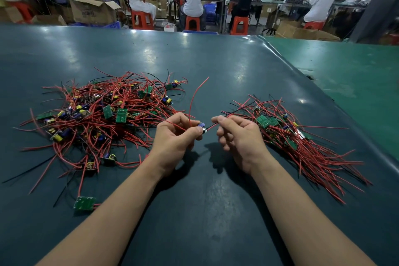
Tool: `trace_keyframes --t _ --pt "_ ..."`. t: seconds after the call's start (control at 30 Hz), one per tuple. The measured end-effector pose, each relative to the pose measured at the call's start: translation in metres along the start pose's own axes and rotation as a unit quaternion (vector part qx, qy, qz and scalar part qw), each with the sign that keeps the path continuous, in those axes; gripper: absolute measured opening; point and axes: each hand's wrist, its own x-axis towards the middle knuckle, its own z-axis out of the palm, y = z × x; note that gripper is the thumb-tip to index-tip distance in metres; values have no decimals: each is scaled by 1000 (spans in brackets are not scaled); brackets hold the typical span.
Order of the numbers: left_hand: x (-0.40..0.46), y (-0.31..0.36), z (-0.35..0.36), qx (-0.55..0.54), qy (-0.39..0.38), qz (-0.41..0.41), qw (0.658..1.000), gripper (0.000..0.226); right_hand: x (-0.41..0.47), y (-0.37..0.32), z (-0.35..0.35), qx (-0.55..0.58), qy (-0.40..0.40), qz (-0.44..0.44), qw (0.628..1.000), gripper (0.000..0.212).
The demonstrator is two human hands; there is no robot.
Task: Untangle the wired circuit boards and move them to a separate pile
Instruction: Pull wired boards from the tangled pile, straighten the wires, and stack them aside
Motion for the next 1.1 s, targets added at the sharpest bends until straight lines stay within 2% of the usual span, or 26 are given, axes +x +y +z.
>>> trace_keyframes --t 0.17,0.27,0.33,0.5,0.6,0.63,0.7,0.73,0.77,0.8,0.87,0.9,0.97,1.0,1.1 --pt "0 0 -1 -45 23 -13 999 24 9 -6 -12 -2 149 -72 986 19" --pt "-1 1 -2 -58 19 3 998 25 11 -5 -14 8 199 -108 974 20" --pt "-1 0 -2 -85 29 16 996 15 11 -4 -15 8 224 -118 967 20" --pt "3 4 -5 -175 53 -5 983 13 10 0 -16 -49 205 -83 974 20" --pt "8 5 -6 -223 67 -21 972 27 10 4 -14 -147 180 -100 967 7" --pt "8 5 -6 -220 67 -23 973 26 9 7 -15 -228 179 -122 949 12" --pt "8 4 -4 -189 67 -30 979 25 8 10 -17 -404 173 -191 878 32" --pt "9 4 -3 -179 67 -34 981 27 6 11 -16 -451 171 -231 845 29" --pt "9 4 -3 -183 62 -39 980 31 3 11 -13 -456 164 -260 835 21" --pt "9 5 -3 -199 55 -45 977 34 1 9 -10 -426 145 -261 854 12" --pt "9 9 -4 -241 37 -63 968 39 -2 6 -3 -272 54 -189 942 10" --pt "8 10 -5 -239 30 -73 968 42 -4 5 0 -197 6 -143 970 11" --pt "5 10 -3 -174 10 -83 981 47 -8 2 5 -117 -68 -65 989 9" --pt "3 8 -1 -130 -6 -82 988 48 -9 1 6 -94 -94 -40 990 19" --pt "-4 5 5 -18 -63 -78 995 39 -9 3 6 -63 -116 -11 991 35"
